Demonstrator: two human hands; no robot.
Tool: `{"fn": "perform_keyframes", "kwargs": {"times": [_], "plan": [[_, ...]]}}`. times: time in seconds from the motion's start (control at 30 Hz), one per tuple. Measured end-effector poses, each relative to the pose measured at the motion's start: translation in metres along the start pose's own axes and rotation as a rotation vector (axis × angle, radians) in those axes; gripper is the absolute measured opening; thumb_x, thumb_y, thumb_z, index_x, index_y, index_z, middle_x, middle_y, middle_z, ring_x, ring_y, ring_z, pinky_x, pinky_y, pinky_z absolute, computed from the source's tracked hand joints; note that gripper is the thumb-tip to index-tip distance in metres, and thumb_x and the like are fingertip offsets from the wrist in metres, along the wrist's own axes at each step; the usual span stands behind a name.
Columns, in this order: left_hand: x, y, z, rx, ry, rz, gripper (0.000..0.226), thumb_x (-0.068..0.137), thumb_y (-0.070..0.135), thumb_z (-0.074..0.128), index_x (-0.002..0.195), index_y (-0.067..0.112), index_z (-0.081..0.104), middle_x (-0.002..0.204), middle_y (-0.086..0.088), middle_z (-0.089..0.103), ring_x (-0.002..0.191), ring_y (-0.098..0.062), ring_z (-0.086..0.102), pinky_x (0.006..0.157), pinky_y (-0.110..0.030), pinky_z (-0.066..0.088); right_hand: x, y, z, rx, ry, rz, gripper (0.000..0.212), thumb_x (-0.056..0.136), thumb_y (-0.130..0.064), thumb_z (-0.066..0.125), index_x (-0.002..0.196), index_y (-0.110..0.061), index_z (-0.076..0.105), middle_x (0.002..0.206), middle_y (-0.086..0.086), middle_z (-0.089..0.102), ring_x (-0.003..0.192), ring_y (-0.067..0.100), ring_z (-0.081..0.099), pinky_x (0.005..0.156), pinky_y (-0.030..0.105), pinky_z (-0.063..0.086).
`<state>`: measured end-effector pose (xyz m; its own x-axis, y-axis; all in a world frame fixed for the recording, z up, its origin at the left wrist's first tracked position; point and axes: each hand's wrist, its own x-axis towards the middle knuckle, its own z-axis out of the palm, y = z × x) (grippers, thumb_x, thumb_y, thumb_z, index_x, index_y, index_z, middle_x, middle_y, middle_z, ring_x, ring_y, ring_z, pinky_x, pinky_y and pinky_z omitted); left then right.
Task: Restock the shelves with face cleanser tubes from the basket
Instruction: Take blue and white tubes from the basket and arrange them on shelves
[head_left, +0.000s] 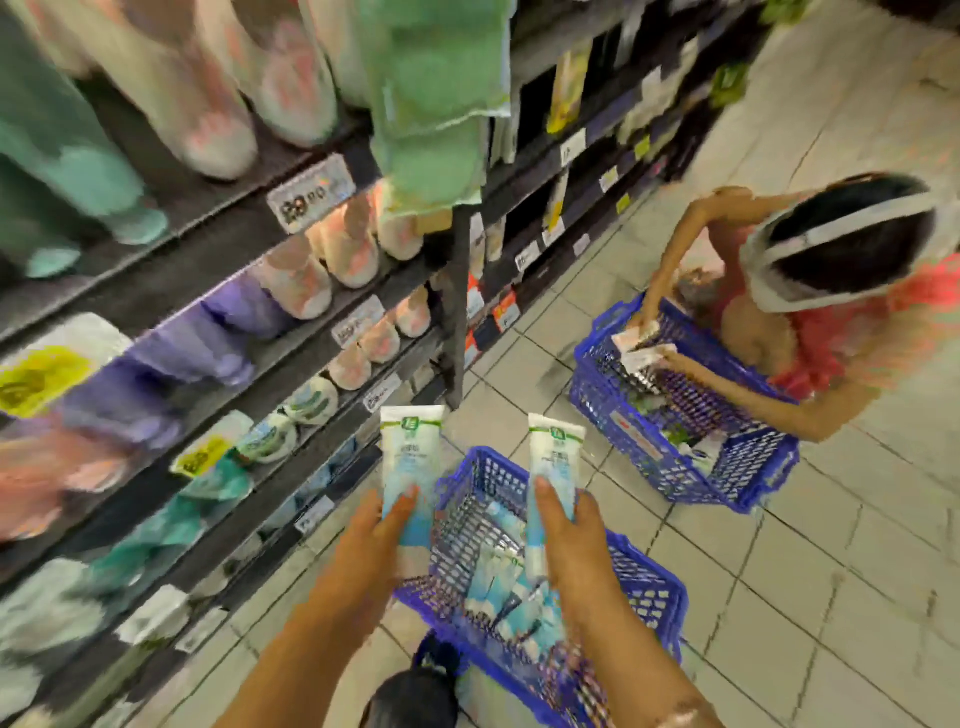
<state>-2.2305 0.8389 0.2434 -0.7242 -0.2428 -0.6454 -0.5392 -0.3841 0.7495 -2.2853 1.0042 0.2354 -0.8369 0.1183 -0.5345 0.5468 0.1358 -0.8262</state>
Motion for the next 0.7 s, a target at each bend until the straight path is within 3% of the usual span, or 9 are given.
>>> {"fn": "perform_keyframes", "kwargs": {"times": [0.1, 0.2, 0.3, 0.4, 0.47, 0.57, 0.7], "plan": [[-0.053, 0.021, -0.016, -0.12, -0.027, 0.104, 0.035, 0.075, 0.038, 0.054, 0.106, 0.023, 0.057, 0.073, 0.004, 0.071, 0.06, -0.006, 0.066, 0.044, -0.02, 0.048, -0.042, -0.029, -0.001, -0.013, -0.126, -0.09, 0.018, 0.088, -0.043, 0.054, 0.09, -0.026, 0.049, 0.082, 0.002, 0.058, 0.066, 0.015, 0.058, 0.051, 0.026, 0.047], [-0.106, 0.032, -0.031, -0.206, 0.018, 0.22, 0.037, 0.071, 0.038, 0.057, 0.108, 0.029, 0.058, 0.077, 0.006, 0.07, 0.064, -0.005, 0.065, 0.052, -0.024, 0.049, -0.086, -0.054, -0.001, 0.002, -0.287, -0.182, 0.018, 0.086, -0.045, 0.055, 0.093, -0.03, 0.047, 0.084, 0.002, 0.058, 0.068, 0.015, 0.06, 0.054, 0.029, 0.052], [-0.165, 0.037, -0.046, -0.274, 0.091, 0.326, 0.036, 0.072, 0.036, 0.056, 0.107, 0.029, 0.058, 0.081, 0.008, 0.071, 0.067, -0.006, 0.066, 0.063, -0.029, 0.05, -0.133, -0.072, 0.005, 0.03, -0.435, -0.258, 0.023, 0.086, -0.04, 0.057, 0.1, -0.025, 0.048, 0.089, 0.006, 0.063, 0.067, 0.012, 0.063, 0.052, 0.025, 0.051], [-0.226, 0.038, -0.062, -0.363, 0.183, 0.439, 0.034, 0.073, 0.031, 0.054, 0.106, 0.024, 0.057, 0.079, 0.007, 0.073, 0.066, -0.007, 0.068, 0.056, -0.025, 0.055, -0.182, -0.084, 0.016, 0.017, -0.579, -0.317, 0.031, 0.086, -0.039, 0.059, 0.109, -0.021, 0.049, 0.094, 0.008, 0.063, 0.076, 0.019, 0.063, 0.058, 0.029, 0.052], [-0.267, 0.037, -0.074, -0.408, 0.248, 0.51, 0.035, 0.074, 0.028, 0.054, 0.108, 0.02, 0.056, 0.079, 0.005, 0.073, 0.065, -0.007, 0.068, 0.057, -0.025, 0.055, -0.216, -0.091, 0.026, 0.004, -0.675, -0.385, 0.03, 0.087, -0.035, 0.059, 0.111, -0.02, 0.051, 0.093, 0.006, 0.062, 0.075, 0.015, 0.062, 0.057, 0.022, 0.051], [-0.326, 0.033, -0.096, -0.453, 0.332, 0.594, 0.039, 0.076, 0.026, 0.053, 0.113, 0.017, 0.056, 0.083, 0.003, 0.072, 0.068, -0.008, 0.067, 0.066, -0.026, 0.055, -0.269, -0.1, 0.043, -0.01, -0.82, -0.468, 0.013, 0.089, -0.03, 0.057, 0.101, -0.025, 0.055, 0.087, 0.004, 0.062, 0.069, 0.012, 0.06, 0.052, 0.015, 0.05], [-0.399, 0.029, -0.131, -0.504, 0.41, 0.683, 0.036, 0.074, 0.029, 0.055, 0.109, 0.018, 0.057, 0.076, 0.001, 0.071, 0.063, -0.01, 0.066, 0.054, -0.028, 0.053, -0.343, -0.107, 0.063, -0.011, -0.958, -0.541, 0.011, 0.09, -0.029, 0.054, 0.1, -0.023, 0.054, 0.086, 0.002, 0.062, 0.066, 0.005, 0.06, 0.054, 0.014, 0.049]]}}
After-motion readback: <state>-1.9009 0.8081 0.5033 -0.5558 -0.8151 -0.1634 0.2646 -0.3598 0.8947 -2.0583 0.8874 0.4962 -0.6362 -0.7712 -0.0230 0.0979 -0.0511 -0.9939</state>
